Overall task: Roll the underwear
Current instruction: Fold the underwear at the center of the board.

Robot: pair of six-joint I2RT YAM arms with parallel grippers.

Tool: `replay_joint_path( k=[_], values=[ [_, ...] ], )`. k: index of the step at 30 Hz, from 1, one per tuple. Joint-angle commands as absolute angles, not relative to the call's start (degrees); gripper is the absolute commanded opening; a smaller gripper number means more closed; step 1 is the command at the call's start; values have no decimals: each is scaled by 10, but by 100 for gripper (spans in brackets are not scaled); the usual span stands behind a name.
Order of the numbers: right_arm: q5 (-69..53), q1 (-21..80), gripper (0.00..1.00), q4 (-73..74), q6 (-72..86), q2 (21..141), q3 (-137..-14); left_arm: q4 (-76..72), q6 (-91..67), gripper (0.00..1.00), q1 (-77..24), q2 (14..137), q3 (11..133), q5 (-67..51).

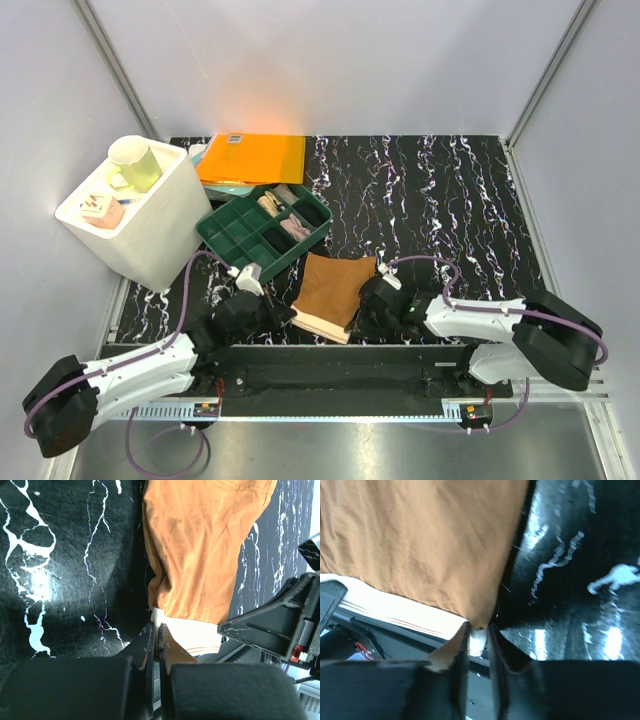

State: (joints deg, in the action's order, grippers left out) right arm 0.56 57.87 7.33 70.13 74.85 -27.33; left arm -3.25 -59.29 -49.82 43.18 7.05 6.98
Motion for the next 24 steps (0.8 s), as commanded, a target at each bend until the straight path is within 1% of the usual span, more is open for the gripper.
replay_joint_path(
  k=[1,4,7,14,20,24],
  values=[
    [27,581,19,152,655,801,-302,-47,-559,0,-500,428,103,65],
    [28,581,10,170,643,831,-319,-47,-545,0,-504,438,122,61],
    [28,581,4,172,639,849,-324,-47,-530,0,-516,448,147,64],
    [37,581,1,179,638,870,-321,-43,-512,0,-552,483,200,88],
    [41,581,1,184,639,873,-321,-43,-504,0,-555,480,218,92],
    [42,582,1,184,635,879,-325,-68,-504,0,-571,515,224,85]
  ],
)
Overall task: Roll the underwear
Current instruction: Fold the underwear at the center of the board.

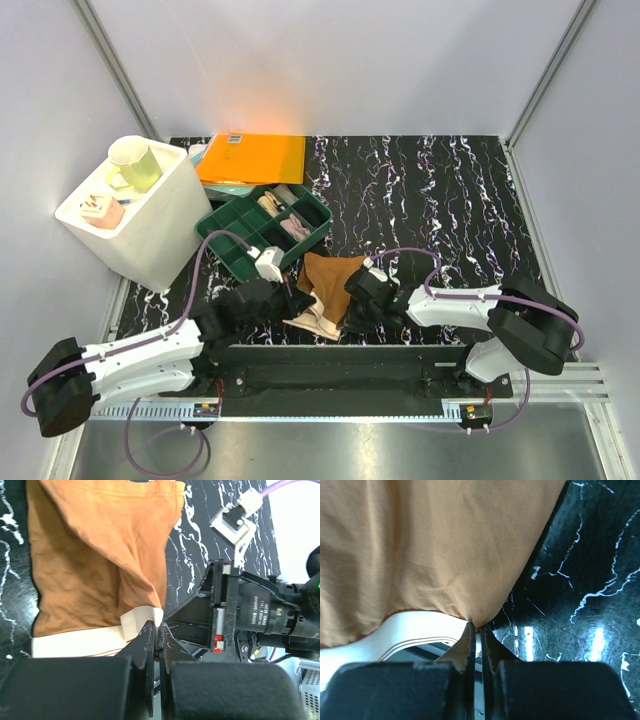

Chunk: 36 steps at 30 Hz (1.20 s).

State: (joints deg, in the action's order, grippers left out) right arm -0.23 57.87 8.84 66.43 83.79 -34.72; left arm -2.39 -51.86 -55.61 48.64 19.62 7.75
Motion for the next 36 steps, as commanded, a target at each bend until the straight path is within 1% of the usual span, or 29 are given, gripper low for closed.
replay_joint_path(
  k=[1,11,18,22,25,27,28,30,31,32,33,34,36],
  values=[
    [42,582,1,184,635,879,-325,-80,-505,0,-574,524,224,84],
    [42,581,1,183,639,871,-319,-128,-500,0,-639,670,255,94],
    [43,581,1,178,641,866,-311,-139,-499,0,-654,724,263,111],
    [42,581,2,177,642,864,-310,-111,-500,0,-665,753,279,116],
    [42,582,3,175,642,861,-308,-119,-505,0,-673,768,273,117],
    [42,581,6,176,643,858,-306,-127,-507,0,-680,785,270,122],
    [38,582,13,178,643,852,-305,-124,-511,0,-680,792,272,124],
    [33,581,18,182,649,837,-299,-112,-519,0,-681,809,273,133],
    [27,581,20,185,653,816,-294,-109,-524,0,-681,809,270,134],
    [26,581,24,185,658,802,-289,-109,-525,0,-683,807,266,135],
    [25,581,27,185,670,786,-277,-108,-526,0,-684,804,265,138],
    [26,581,29,185,677,752,-272,-107,-525,0,-685,802,264,140],
    [34,581,36,184,691,719,-263,-105,-523,0,-690,798,263,144]
  ],
)
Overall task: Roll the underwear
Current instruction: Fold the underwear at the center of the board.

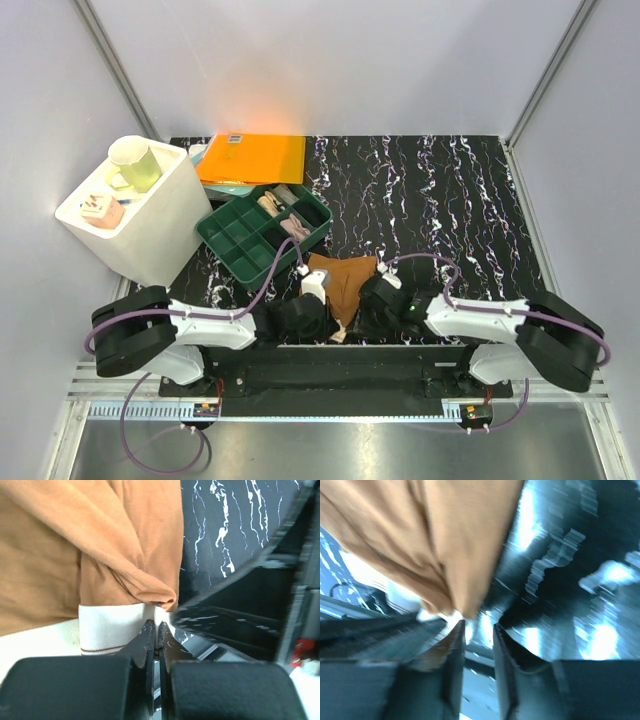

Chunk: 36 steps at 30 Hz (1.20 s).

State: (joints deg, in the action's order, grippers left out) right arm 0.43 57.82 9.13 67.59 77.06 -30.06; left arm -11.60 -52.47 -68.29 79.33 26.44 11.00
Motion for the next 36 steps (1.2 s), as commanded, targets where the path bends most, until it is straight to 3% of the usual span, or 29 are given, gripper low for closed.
replay_joint_path(
  k=[1,6,16,30,35,36],
  values=[
    [41,581,40,184,694,694,-262,-105,-525,0,-691,799,263,144],
    [56,578,61,166,708,665,-267,-107,-533,0,-705,809,268,146],
    [42,575,69,52,765,679,-242,-101,-539,0,-723,820,277,156],
    [26,576,68,4,788,755,-250,-98,-535,0,-736,818,285,170],
    [8,576,55,9,784,780,-249,-91,-536,0,-740,817,289,178],
    [6,576,44,11,784,782,-248,-88,-536,0,-740,817,290,179]
  ],
)
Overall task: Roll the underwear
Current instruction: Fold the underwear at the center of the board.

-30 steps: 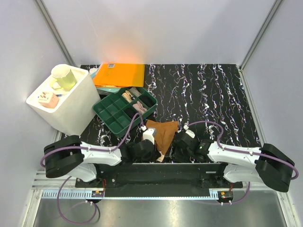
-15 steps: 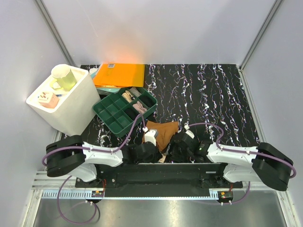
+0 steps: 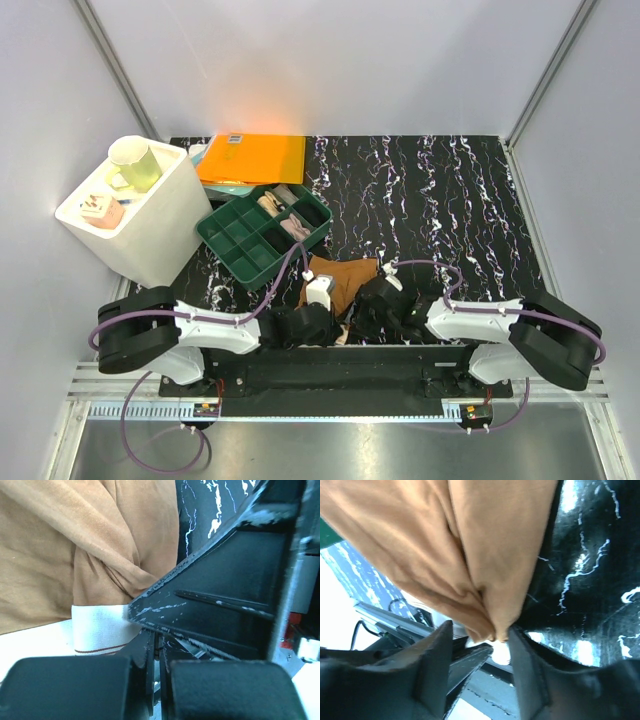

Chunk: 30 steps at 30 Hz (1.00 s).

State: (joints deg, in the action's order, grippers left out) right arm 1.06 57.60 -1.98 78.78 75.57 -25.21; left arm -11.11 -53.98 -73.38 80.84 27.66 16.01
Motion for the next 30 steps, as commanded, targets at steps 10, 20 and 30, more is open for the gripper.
replay_joint_path(
  k=[10,20,30],
  values=[
    [40,576,13,52,789,756,-228,-48,-541,28,-740,780,311,192],
    [46,575,0,59,775,780,-230,58,-515,66,-697,608,322,219],
    [39,576,0,59,761,793,-238,33,-445,68,-561,668,367,174]
  ],
)
